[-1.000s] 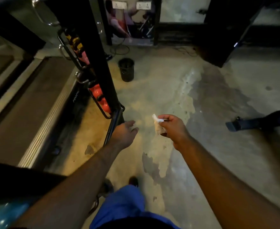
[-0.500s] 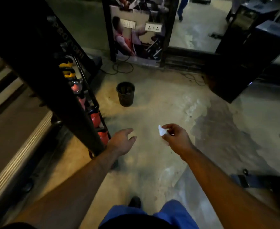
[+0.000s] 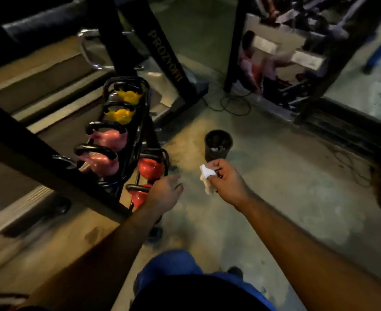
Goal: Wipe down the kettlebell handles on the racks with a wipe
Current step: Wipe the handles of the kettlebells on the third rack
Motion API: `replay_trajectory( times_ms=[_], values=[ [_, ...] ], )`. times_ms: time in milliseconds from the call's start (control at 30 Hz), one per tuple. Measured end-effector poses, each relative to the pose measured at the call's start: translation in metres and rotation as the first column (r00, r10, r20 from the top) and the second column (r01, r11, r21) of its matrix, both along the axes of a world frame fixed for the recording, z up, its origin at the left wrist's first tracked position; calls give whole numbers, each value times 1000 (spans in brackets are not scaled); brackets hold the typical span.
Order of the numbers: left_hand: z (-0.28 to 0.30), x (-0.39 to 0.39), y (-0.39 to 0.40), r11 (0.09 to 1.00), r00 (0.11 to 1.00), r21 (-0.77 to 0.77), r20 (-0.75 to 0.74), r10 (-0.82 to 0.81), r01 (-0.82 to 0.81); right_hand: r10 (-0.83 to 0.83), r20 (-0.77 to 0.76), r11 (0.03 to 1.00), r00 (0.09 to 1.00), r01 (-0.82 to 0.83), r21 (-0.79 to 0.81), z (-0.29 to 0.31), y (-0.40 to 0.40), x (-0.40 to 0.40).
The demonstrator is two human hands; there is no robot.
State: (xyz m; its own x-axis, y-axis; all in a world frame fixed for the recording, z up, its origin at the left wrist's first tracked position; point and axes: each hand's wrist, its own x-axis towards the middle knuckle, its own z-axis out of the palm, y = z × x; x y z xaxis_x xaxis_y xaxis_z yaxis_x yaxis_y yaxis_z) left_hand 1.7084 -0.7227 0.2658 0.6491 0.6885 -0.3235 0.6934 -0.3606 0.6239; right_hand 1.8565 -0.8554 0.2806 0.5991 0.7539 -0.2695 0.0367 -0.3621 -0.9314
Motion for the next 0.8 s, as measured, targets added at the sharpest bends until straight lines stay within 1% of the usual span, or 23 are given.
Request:
replay_trajectory(
  times_ms=[67, 167, 233, 300, 433, 500, 567, 667, 800],
  values=[
    [7, 9, 4, 994, 993, 12, 22, 113, -113, 106, 20, 994, 994, -106, 0, 6, 26, 21],
    [13, 13, 18, 954, 950, -34, 87, 300, -298, 193, 64, 981, 979, -194, 6, 14, 66, 37],
    [9, 13, 33, 906, 898, -45, 121, 422, -420, 271, 99, 962, 957, -274, 7, 17, 94, 45],
    [4, 14, 49, 846, 834, -6, 166, 526, -533, 348, 152, 935, 925, -354, 13, 16, 123, 51],
    [6, 10, 77, 730, 711, 12, 237, 662, -683, 478, 182, 874, 859, -486, 1, 20, 185, 48],
    [1, 4, 92, 654, 639, 44, 270, 720, -755, 547, 174, 831, 819, -556, 4, 22, 213, 43],
    [-6, -2, 109, 557, 543, 47, 304, 783, -829, 614, 178, 779, 769, -626, 18, 20, 242, 38],
    [-13, -11, 120, 417, 417, 72, 314, 853, -906, 692, 189, 705, 697, -708, 28, 16, 274, 25],
    [-20, -19, 132, 275, 285, 79, 312, 906, -958, 801, 251, 559, 544, -829, 10, 9, 310, 8]
  ],
)
